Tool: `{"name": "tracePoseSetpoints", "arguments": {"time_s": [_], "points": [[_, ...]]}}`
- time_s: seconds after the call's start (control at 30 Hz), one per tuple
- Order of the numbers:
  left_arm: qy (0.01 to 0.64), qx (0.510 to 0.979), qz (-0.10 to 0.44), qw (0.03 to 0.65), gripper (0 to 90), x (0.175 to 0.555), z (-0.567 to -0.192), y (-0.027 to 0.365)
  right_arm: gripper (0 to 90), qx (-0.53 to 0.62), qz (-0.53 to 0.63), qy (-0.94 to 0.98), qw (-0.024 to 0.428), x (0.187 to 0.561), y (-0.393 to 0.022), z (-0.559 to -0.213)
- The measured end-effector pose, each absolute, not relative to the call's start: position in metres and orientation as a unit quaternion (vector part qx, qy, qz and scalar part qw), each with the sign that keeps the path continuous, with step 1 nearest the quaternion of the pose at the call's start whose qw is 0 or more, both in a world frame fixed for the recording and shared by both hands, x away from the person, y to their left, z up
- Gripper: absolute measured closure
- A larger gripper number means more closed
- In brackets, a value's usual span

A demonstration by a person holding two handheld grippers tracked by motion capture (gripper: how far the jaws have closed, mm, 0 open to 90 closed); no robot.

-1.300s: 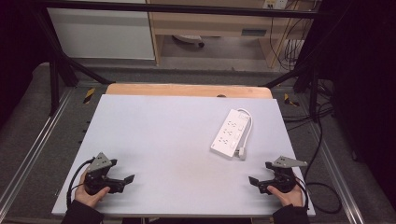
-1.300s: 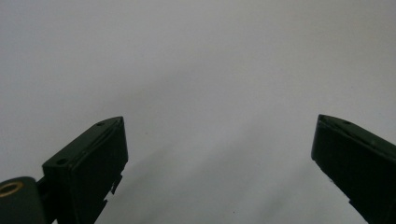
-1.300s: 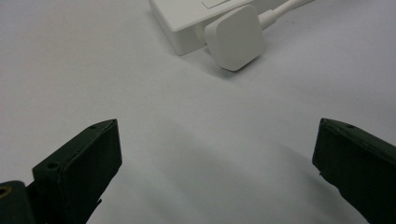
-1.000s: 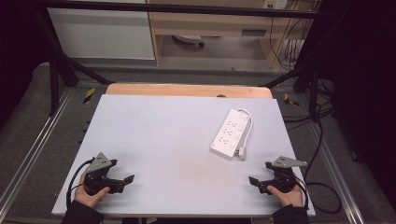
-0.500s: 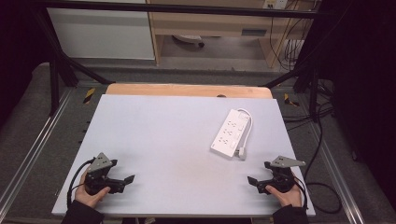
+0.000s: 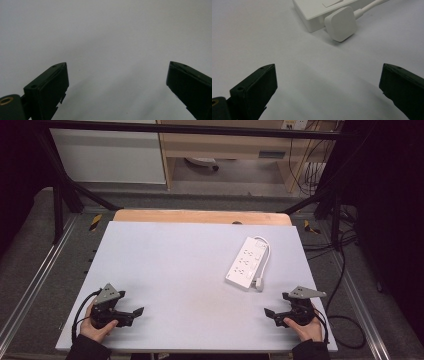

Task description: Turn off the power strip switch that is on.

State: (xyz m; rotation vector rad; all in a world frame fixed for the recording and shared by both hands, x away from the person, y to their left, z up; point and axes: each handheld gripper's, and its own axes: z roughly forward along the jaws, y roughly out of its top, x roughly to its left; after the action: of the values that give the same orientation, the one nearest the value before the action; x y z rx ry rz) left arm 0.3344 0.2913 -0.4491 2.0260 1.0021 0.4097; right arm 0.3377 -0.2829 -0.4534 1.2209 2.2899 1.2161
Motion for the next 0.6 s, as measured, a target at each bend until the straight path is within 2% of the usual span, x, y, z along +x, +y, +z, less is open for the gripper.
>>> {"name": "tracePoseSetpoints", "arguments": {"time_s": [0.6], "points": [[0.399,0.805,0.166,0.405,4.2,0.3349,-0.4494,0.2905,2.0,0.417,0.421,0.793,0.142,0.3401,-0.2792,-0.451]]}}
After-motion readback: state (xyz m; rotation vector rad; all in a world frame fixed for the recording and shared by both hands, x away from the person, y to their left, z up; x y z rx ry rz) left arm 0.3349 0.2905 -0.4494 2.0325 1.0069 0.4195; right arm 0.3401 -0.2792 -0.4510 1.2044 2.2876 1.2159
